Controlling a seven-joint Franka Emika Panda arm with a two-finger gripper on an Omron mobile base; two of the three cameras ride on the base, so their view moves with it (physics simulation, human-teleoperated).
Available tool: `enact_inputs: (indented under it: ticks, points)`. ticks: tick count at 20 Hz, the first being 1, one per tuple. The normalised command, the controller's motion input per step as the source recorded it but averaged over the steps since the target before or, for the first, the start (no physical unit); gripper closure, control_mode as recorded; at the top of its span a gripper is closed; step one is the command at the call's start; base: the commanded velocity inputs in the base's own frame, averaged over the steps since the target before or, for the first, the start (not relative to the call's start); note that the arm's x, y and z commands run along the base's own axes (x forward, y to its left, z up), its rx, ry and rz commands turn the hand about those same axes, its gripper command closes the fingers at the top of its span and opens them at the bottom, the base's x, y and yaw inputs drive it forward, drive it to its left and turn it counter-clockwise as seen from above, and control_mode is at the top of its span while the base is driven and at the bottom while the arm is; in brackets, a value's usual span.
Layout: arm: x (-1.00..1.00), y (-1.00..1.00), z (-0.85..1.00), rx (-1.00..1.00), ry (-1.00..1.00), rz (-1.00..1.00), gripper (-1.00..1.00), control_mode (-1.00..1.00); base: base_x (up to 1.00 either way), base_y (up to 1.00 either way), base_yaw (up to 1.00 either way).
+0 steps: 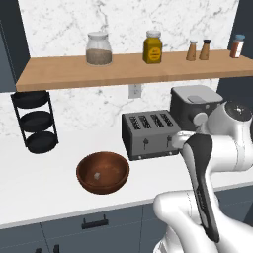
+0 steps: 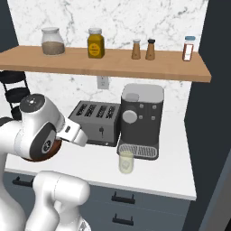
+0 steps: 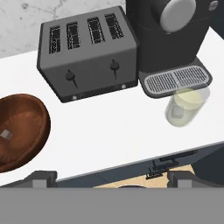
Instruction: Grab a lemon wedge from the fridge and one ice cube from the ice bowl, and put them in the glass of lemonade.
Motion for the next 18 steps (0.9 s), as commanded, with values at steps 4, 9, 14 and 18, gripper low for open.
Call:
enact_inputs:
  ticks: [4,9,14,18]
  points:
    - [0.00,0.00,0.00,0.00,0.00,0.00,-1.00,-1.00,0.00,0.00,0.00]
    - [0.00,0.00,0.00,0.00,0.00,0.00,-1.00,1.00,-0.13,0.00,0.00]
    - [0.00,0.00,0.00,0.00,0.00,0.00,-1.00,1.00,-0.98,-0.12,-0.25]
    - [0.00,0.00,0.00,0.00,0.00,0.00,-1.00,1.00,-0.83,-0.45,-0.53]
